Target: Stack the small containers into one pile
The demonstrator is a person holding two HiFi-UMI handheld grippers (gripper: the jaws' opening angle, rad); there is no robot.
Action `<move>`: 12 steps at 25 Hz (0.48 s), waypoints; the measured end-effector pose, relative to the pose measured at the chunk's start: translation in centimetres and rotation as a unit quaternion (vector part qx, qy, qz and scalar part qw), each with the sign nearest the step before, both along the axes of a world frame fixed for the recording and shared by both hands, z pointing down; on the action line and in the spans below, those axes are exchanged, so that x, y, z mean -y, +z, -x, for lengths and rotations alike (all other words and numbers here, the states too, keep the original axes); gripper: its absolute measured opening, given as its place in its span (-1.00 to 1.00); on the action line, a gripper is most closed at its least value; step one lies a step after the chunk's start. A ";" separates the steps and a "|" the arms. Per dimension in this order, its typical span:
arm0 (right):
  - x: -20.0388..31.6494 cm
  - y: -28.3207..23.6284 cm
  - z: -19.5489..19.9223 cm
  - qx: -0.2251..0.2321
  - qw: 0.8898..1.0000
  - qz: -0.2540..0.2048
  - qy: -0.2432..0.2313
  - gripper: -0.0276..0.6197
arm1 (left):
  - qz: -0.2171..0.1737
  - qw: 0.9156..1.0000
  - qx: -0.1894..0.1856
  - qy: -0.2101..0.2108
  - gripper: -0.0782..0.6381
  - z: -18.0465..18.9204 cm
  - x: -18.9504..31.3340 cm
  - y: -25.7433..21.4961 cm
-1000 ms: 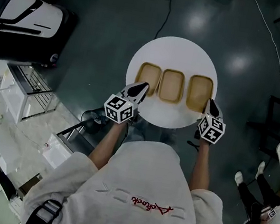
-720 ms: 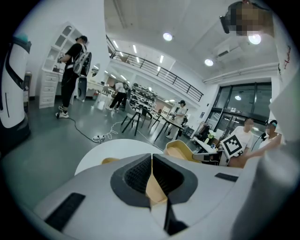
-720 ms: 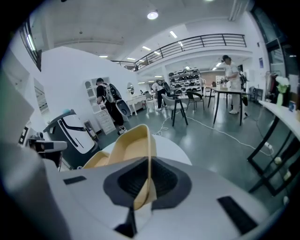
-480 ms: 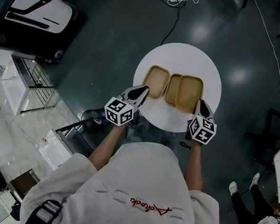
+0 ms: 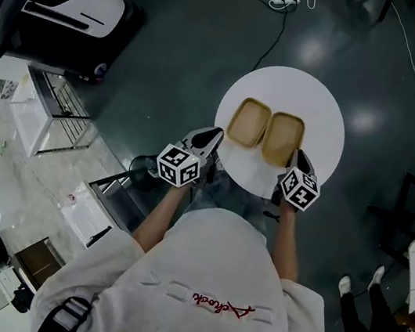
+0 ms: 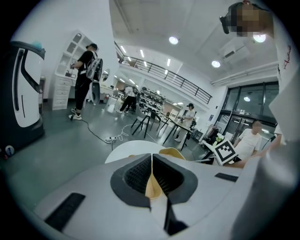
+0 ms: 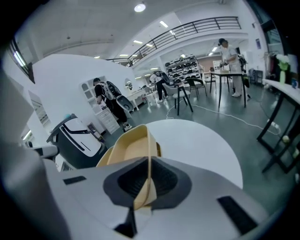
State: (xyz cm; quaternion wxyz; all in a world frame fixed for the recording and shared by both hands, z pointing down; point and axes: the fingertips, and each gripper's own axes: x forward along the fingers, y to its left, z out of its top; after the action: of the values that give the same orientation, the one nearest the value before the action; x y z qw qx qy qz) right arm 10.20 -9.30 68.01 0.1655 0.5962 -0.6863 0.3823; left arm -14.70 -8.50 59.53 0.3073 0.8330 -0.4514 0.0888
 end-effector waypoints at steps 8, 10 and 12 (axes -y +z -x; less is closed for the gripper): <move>-0.6 2.1 0.1 0.011 0.999 0.018 0.035 -0.81 | 0.005 1.000 0.005 0.009 -0.73 1.2 0.2 0.6; -0.6 2.6 0.1 0.013 0.999 0.021 0.038 -0.81 | 0.006 1.000 0.005 0.012 -0.73 1.1 0.3 0.7; -0.7 3.1 0.1 0.014 0.999 0.028 0.038 -0.81 | 0.006 1.000 0.004 0.014 -0.73 0.9 0.4 0.7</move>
State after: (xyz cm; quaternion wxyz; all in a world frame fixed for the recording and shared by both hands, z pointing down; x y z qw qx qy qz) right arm 10.13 -8.57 71.15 0.1580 0.6117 -0.6541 0.4160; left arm -15.55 -8.87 60.20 0.3090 0.8371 -0.4405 0.0989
